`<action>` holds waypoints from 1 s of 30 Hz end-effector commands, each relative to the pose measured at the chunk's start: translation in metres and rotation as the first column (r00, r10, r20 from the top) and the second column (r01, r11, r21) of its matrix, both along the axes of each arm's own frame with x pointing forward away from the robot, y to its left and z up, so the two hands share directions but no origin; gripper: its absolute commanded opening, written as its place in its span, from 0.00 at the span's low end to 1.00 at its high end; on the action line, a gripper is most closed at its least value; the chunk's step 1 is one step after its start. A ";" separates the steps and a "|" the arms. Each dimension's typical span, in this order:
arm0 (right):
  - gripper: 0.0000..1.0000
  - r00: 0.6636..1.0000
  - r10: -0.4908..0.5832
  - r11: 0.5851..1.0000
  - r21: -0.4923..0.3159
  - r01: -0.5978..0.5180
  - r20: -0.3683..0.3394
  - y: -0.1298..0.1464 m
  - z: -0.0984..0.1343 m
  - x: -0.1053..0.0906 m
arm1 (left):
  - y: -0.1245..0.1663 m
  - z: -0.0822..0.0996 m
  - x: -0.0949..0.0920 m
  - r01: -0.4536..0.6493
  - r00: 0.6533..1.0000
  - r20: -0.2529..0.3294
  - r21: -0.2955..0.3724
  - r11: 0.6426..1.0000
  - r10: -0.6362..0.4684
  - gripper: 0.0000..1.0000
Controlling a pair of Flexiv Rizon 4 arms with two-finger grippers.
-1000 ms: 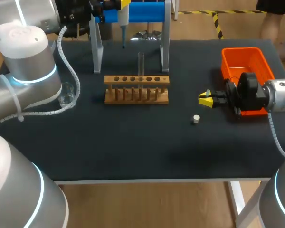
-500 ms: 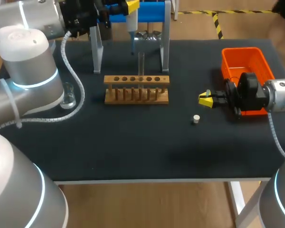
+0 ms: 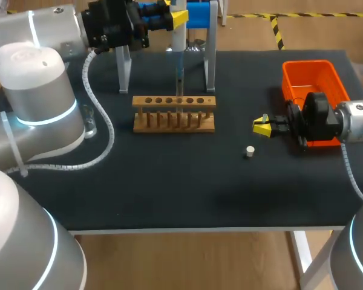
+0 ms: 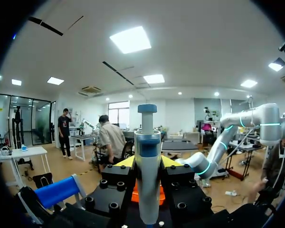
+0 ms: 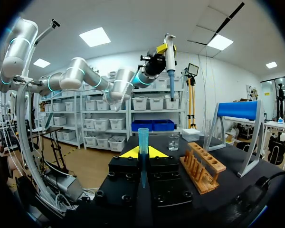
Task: Invert the test tube, pick up the pipette, mount the tip to pipette, aspirate from beaker and dispense into the tube, eject the tip, return the pipette, and cap with the stopper.
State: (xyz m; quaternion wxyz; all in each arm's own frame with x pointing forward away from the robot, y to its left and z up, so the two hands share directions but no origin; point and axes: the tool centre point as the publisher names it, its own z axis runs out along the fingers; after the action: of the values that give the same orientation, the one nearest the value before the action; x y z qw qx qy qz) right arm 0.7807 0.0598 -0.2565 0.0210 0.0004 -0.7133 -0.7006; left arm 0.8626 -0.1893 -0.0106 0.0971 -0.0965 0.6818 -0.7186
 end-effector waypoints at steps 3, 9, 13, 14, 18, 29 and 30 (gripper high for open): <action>0.00 1.000 -0.001 1.000 -0.001 0.001 0.001 0.000 0.000 -0.001 | -0.005 0.002 -0.009 -0.009 1.000 0.011 0.000 1.000 0.009 0.00; 0.00 1.000 -0.001 1.000 -0.001 0.001 0.001 0.000 0.000 -0.001 | -0.008 0.006 -0.011 -0.001 1.000 0.011 0.007 1.000 0.001 0.00; 0.00 1.000 -0.001 1.000 -0.001 0.001 0.001 0.000 0.000 -0.001 | -0.008 0.008 -0.011 0.003 1.000 0.012 0.002 1.000 -0.003 0.00; 0.00 1.000 -0.001 1.000 -0.001 0.001 0.001 0.000 0.000 -0.001 | -0.008 0.009 -0.011 0.005 1.000 0.012 0.002 1.000 -0.005 0.00; 0.00 1.000 -0.001 1.000 -0.001 0.001 0.001 0.000 0.000 -0.001 | -0.009 0.011 -0.011 0.005 1.000 0.016 0.007 1.000 -0.005 0.00; 0.00 1.000 -0.001 1.000 -0.001 0.001 0.001 0.000 0.000 -0.001 | -0.006 0.015 -0.011 0.006 1.000 0.021 0.008 1.000 -0.006 0.00; 0.00 1.000 -0.001 1.000 -0.001 0.001 0.001 0.000 0.000 -0.001 | -0.006 0.015 -0.011 0.007 1.000 0.023 0.009 1.000 -0.007 0.00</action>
State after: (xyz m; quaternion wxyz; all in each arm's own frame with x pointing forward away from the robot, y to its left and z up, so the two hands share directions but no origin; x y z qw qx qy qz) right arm 0.7807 0.0598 -0.2565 0.0210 0.0004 -0.7133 -0.7006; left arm 0.8510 -0.1966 0.0028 0.1042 -0.0862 0.6828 -0.7180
